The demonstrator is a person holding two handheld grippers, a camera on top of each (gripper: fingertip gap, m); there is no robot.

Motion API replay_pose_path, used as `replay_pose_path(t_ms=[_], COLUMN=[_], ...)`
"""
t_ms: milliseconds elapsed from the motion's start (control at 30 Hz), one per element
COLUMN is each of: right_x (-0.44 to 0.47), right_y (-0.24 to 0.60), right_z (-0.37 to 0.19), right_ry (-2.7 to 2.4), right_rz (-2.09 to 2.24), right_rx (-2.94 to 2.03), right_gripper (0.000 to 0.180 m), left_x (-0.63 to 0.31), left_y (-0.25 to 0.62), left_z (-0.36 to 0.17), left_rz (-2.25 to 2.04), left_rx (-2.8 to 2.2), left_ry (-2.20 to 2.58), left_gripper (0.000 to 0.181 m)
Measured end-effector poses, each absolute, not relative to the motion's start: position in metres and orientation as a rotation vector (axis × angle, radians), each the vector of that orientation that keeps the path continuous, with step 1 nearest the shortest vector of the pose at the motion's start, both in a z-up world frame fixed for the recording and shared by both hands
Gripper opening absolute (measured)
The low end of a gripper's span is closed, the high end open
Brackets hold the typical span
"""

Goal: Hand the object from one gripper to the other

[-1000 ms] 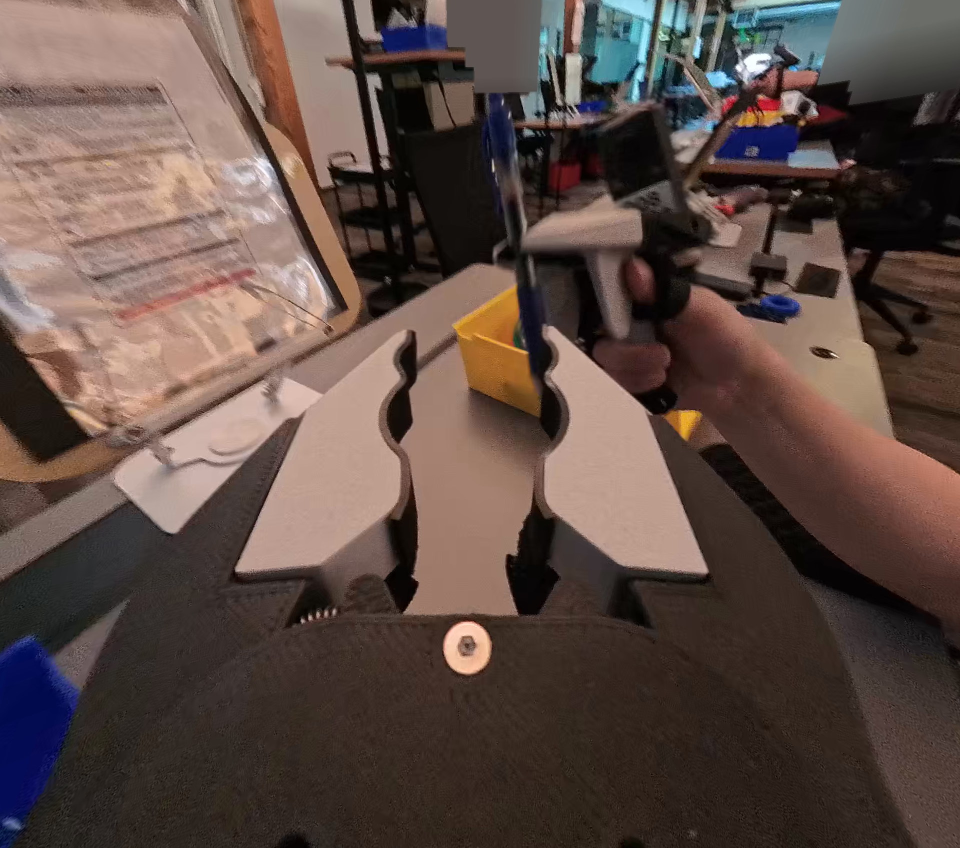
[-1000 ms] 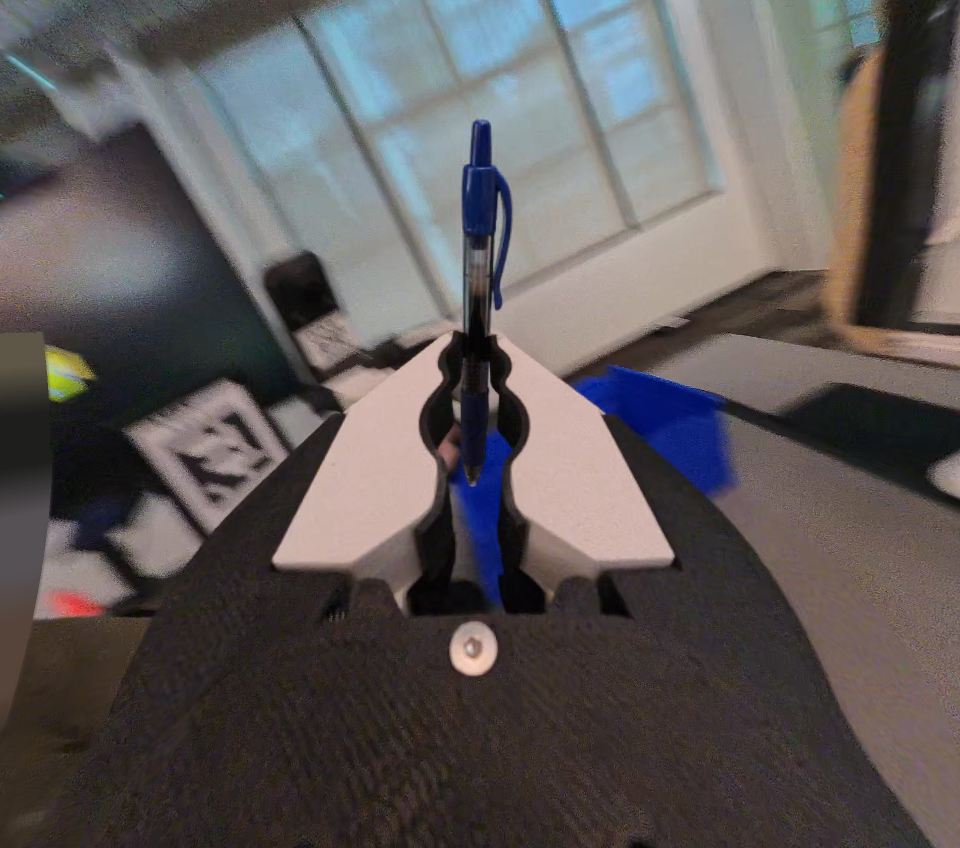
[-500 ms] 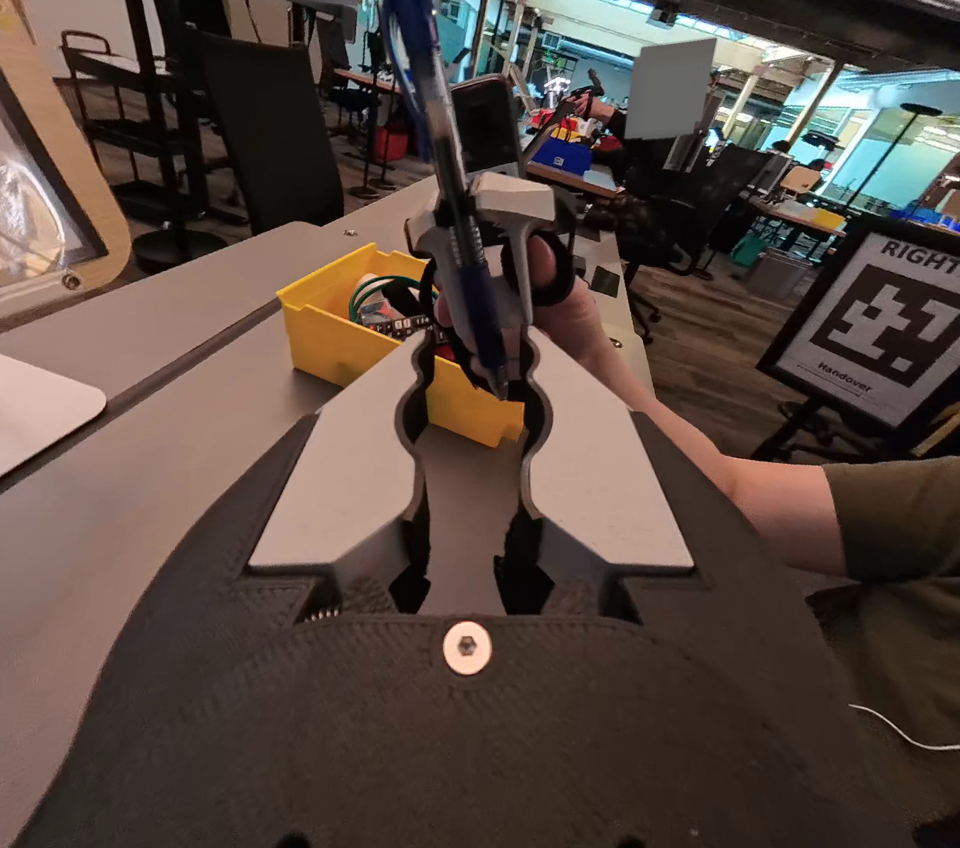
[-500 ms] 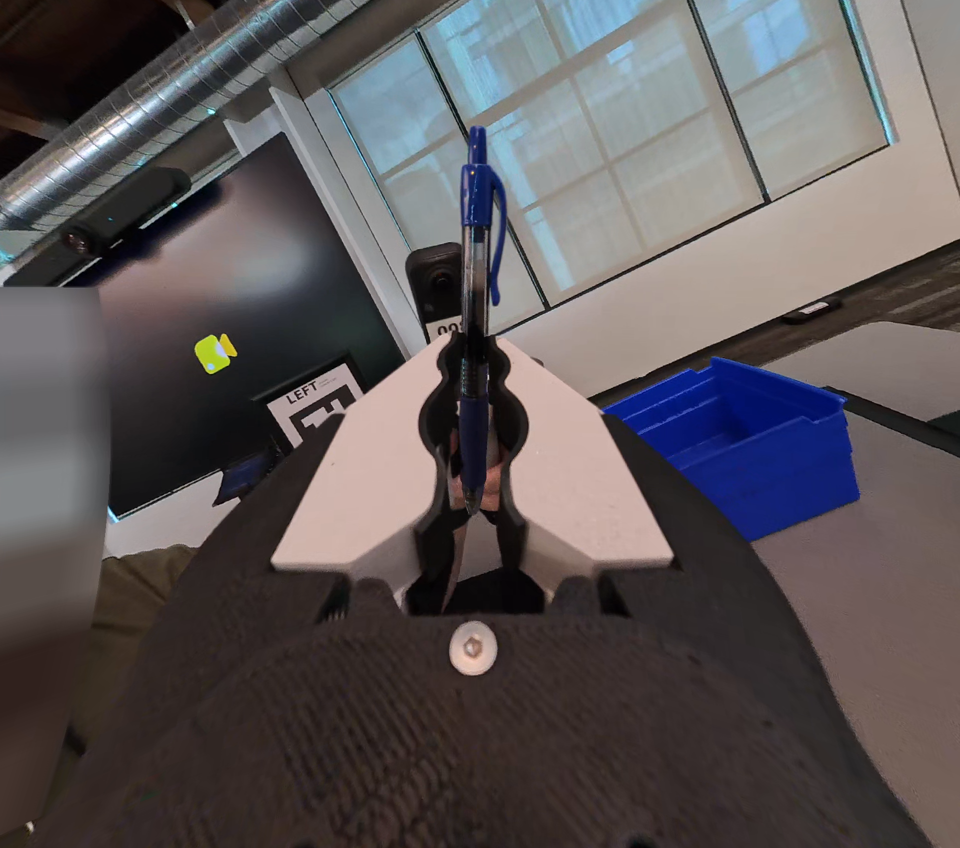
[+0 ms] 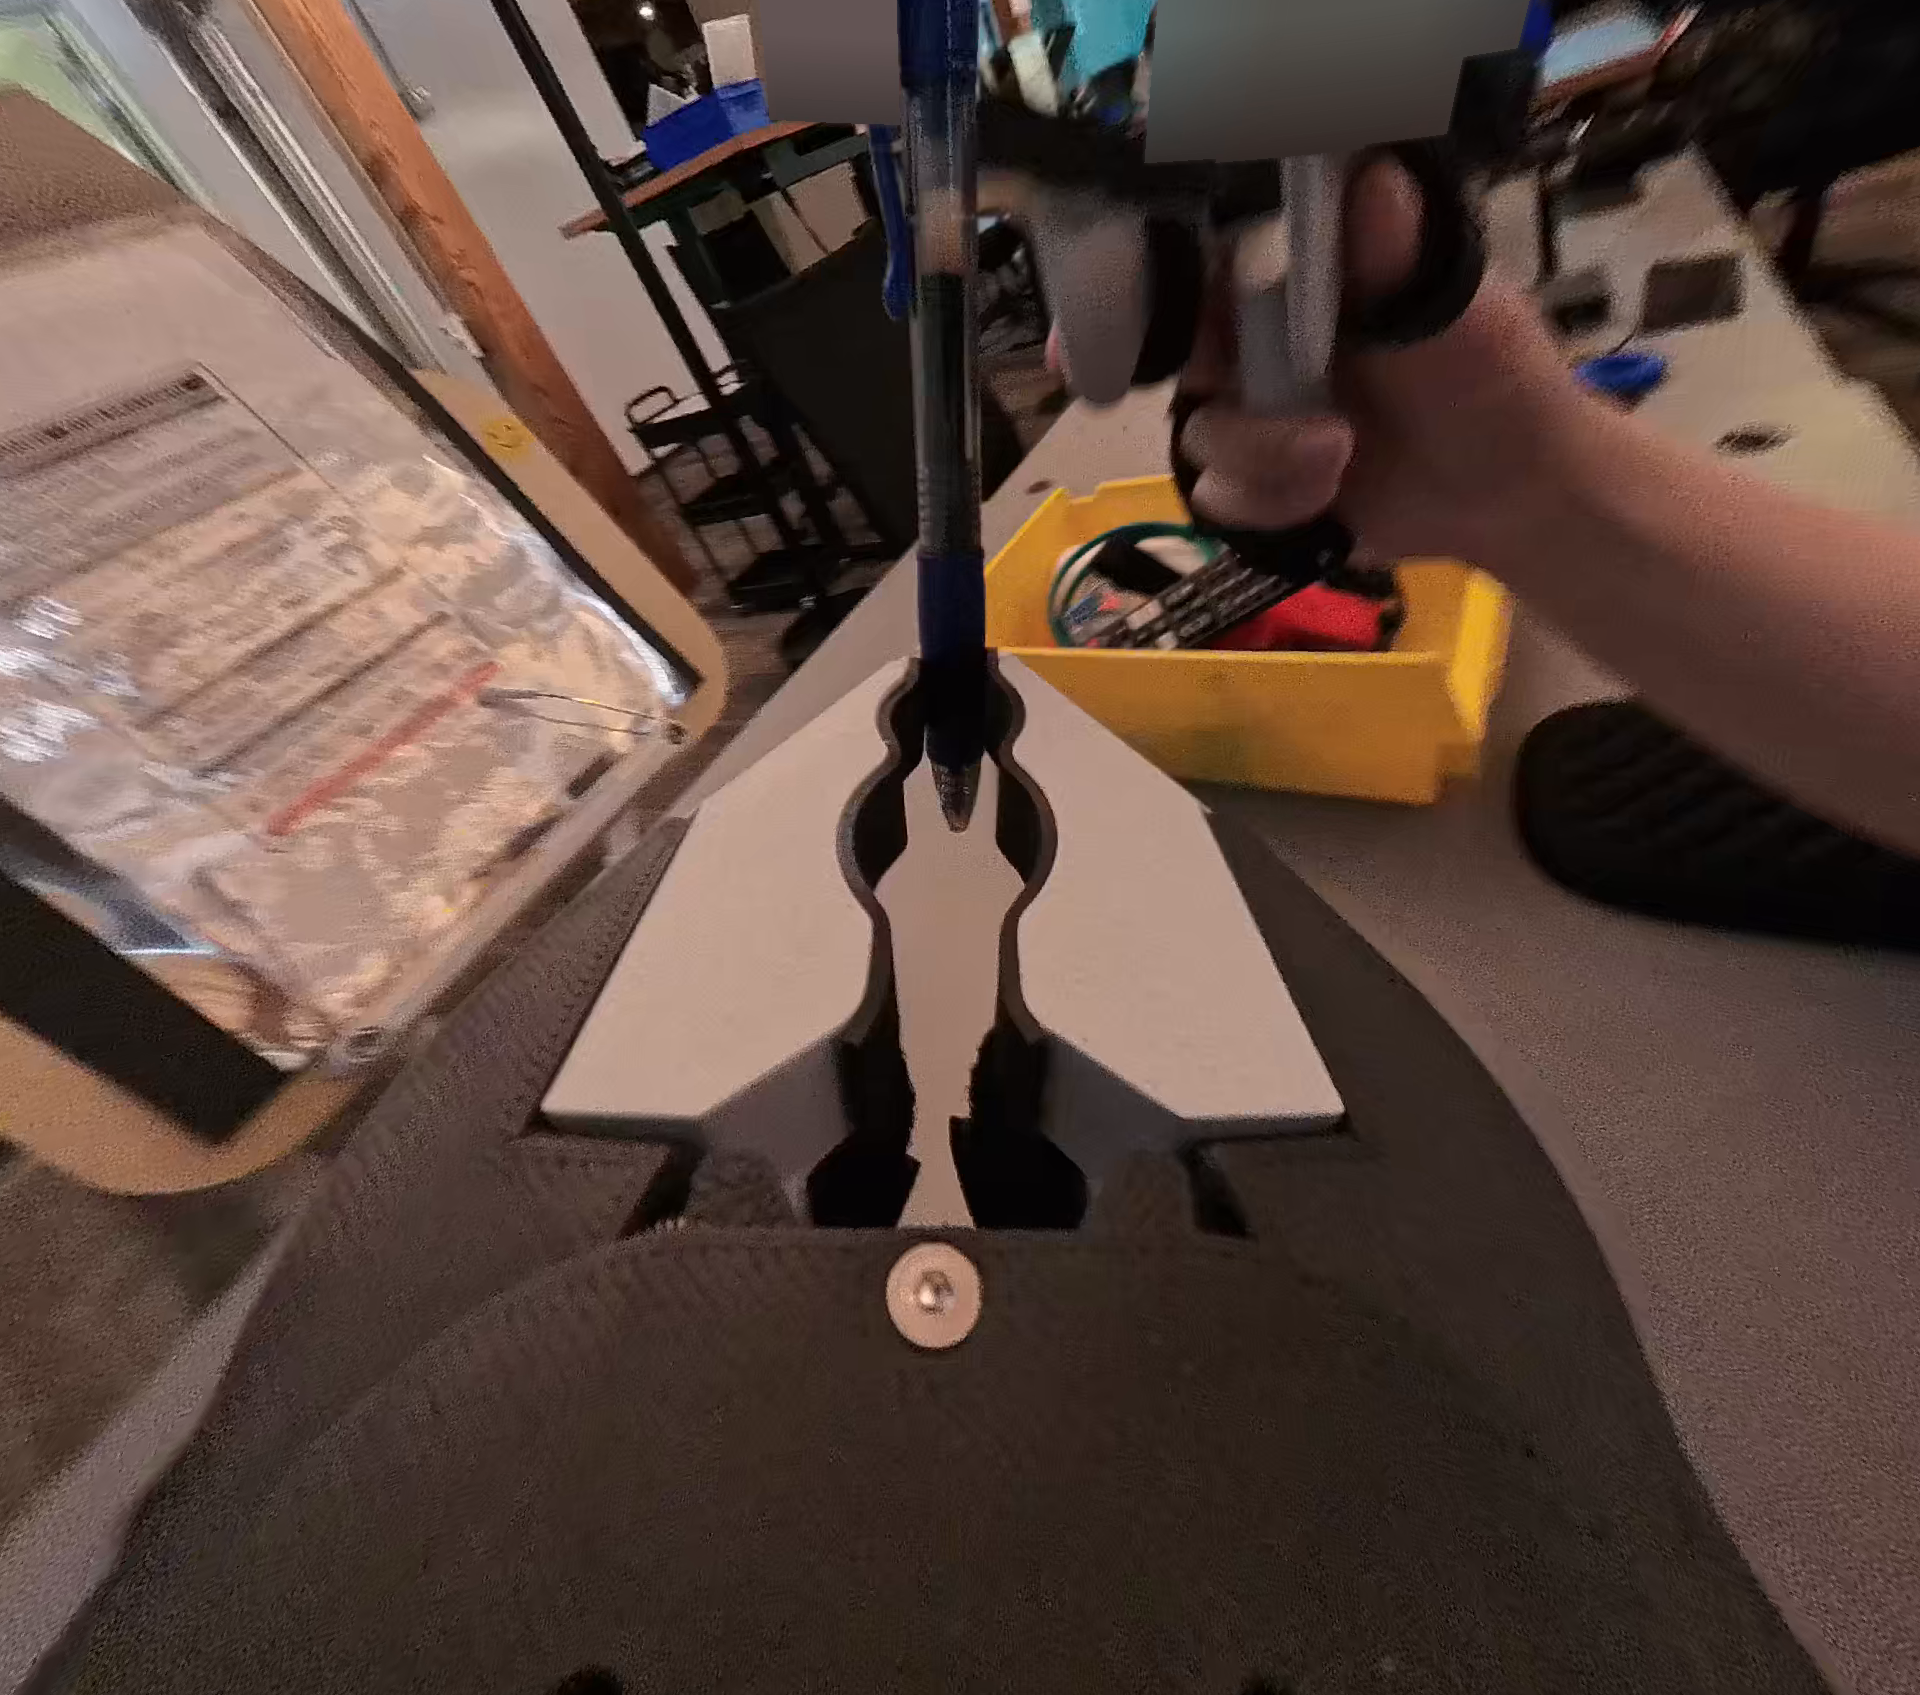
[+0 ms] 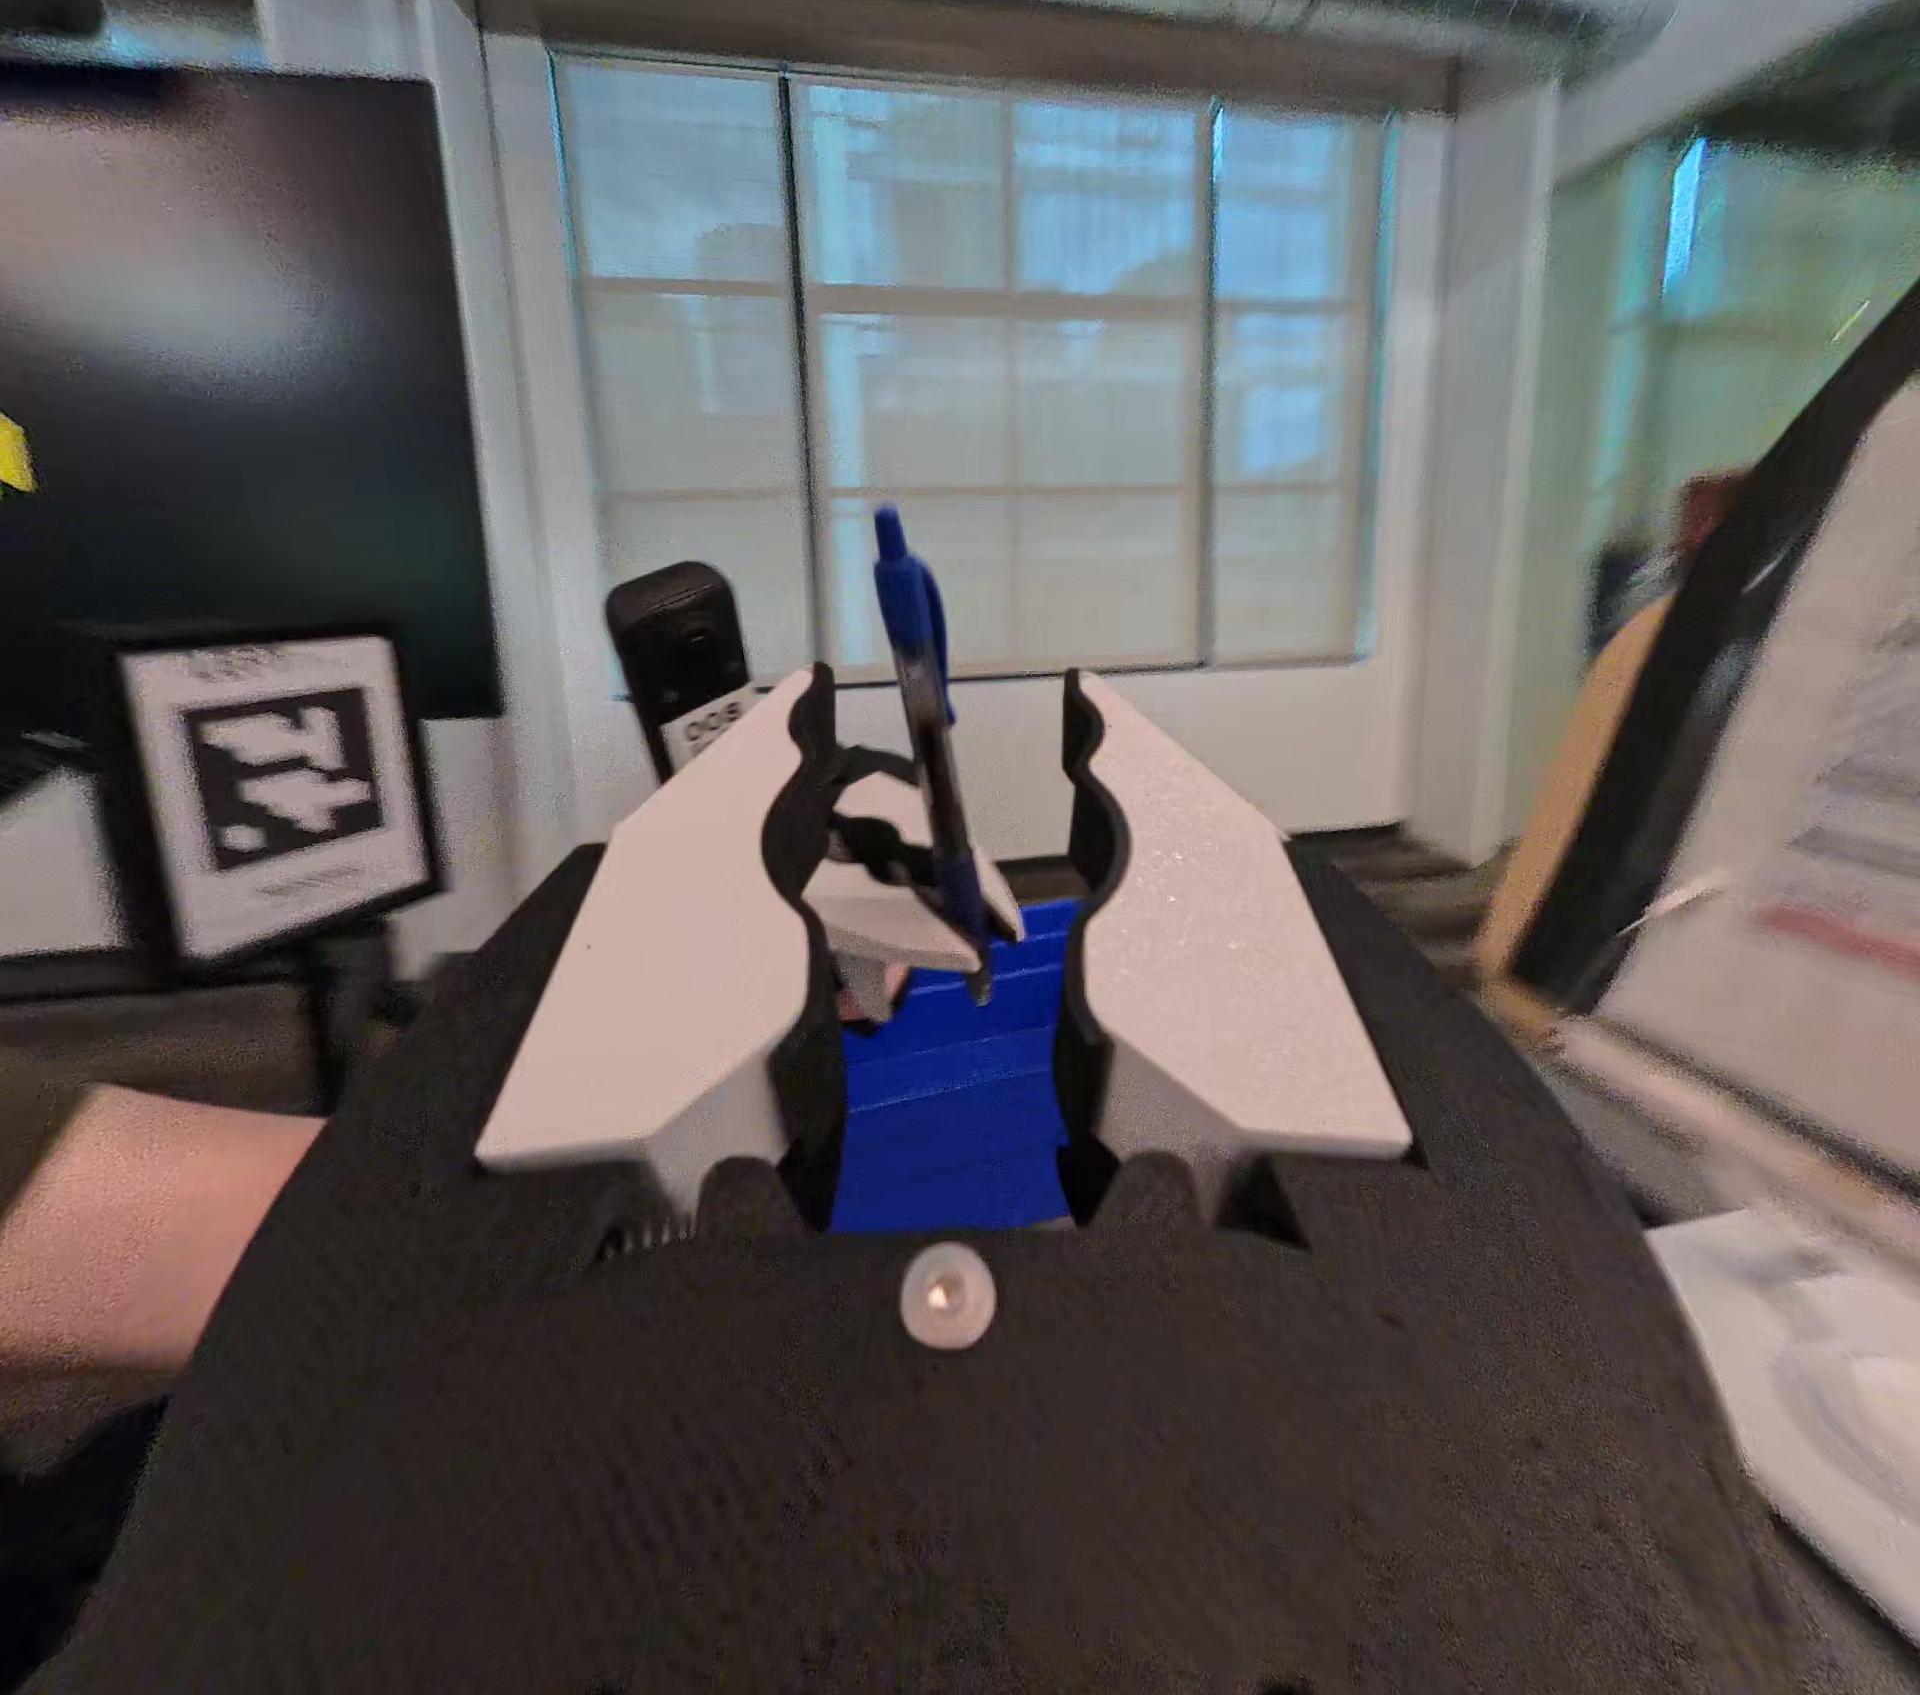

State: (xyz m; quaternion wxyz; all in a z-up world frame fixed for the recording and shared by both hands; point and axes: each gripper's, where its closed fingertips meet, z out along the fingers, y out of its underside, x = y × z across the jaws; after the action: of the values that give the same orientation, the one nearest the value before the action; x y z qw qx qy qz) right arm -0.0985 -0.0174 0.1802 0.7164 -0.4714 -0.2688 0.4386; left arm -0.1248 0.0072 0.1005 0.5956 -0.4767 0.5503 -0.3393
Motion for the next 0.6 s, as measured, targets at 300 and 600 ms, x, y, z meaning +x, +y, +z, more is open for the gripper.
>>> replay_pose_path(t_ms=[300, 600], right_x=[-0.106, -0.1], right_y=[-0.047, -0.04], right_z=[0.2, 0.198], right_ry=[-0.682, -0.65], right_rz=[0.73, 0.697], right_rx=[-0.959, -0.961], right_gripper=[0.026, 0.021], left_x=[-0.115, -0.11], left_y=[0.013, 0.008], left_z=[0.083, 0.088], left_rz=[-0.464, -0.491], left_rx=[-1.04, -1.05], left_ry=[1.358, 1.325], left_gripper=[0.008, 0.008])
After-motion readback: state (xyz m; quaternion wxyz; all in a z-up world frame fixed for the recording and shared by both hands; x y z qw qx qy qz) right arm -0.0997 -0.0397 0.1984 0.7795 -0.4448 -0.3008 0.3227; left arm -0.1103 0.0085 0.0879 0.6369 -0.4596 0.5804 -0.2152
